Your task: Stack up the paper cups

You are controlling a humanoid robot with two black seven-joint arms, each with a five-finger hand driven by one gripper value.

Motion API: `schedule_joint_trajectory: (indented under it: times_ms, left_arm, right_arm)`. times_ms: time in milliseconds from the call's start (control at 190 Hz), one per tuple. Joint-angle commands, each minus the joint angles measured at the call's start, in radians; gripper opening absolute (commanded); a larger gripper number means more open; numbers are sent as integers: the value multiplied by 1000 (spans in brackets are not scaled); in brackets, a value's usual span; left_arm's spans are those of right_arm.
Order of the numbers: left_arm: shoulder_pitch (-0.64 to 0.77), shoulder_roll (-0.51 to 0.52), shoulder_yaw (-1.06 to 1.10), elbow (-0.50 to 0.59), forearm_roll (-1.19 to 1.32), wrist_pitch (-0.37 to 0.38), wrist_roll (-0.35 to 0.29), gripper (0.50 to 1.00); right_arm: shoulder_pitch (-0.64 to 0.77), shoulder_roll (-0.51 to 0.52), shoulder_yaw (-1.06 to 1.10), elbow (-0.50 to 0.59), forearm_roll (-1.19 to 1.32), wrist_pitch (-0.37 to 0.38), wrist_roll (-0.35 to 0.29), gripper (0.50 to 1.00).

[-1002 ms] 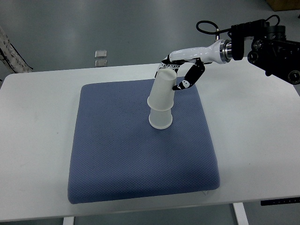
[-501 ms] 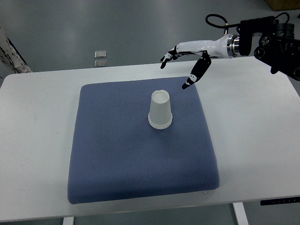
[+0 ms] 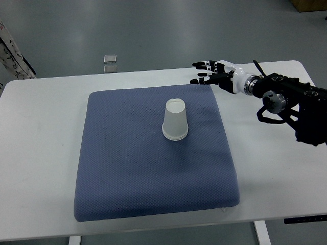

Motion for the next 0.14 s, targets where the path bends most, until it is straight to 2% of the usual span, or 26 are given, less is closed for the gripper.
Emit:
schedule_joint_trajectory:
  times_ms: [0,137]
  left_arm:
    - [0,0,0,0,0,0,0,1000]
    - [0,0,0,0,0,0,0,1000]
  right_arm:
    - [-22,19,0,0,80,-8,0,919]
    - [-34,41,3,-17,87,-10,3,919]
